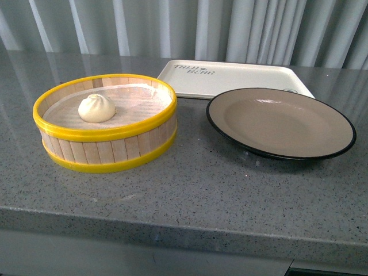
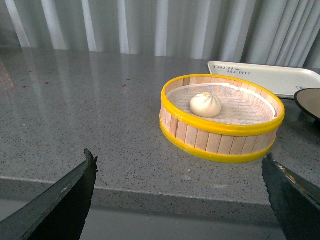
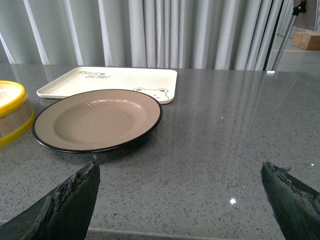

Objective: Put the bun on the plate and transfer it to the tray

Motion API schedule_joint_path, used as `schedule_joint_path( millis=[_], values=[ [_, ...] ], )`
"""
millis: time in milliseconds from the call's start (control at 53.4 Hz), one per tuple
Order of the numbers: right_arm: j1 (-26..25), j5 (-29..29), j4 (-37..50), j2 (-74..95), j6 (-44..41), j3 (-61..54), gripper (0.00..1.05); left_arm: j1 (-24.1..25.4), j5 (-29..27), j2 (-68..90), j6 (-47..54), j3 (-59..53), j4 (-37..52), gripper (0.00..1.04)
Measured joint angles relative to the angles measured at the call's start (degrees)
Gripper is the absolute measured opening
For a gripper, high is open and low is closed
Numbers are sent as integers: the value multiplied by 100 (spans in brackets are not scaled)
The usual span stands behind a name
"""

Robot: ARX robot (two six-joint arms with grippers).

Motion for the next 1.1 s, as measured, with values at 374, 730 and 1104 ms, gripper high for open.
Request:
schedule_joint_path(
  millis=[374, 730, 1104],
  values=[
    [0, 0, 0, 0, 0, 0, 96, 0, 0, 0, 0, 0, 0, 98],
    [0, 0, 0, 0, 0, 0, 96, 0, 0, 0, 0, 0, 0, 98],
    [0, 0, 0, 0, 0, 0, 96, 24, -363, 885, -955, 407, -905, 98]
  ],
)
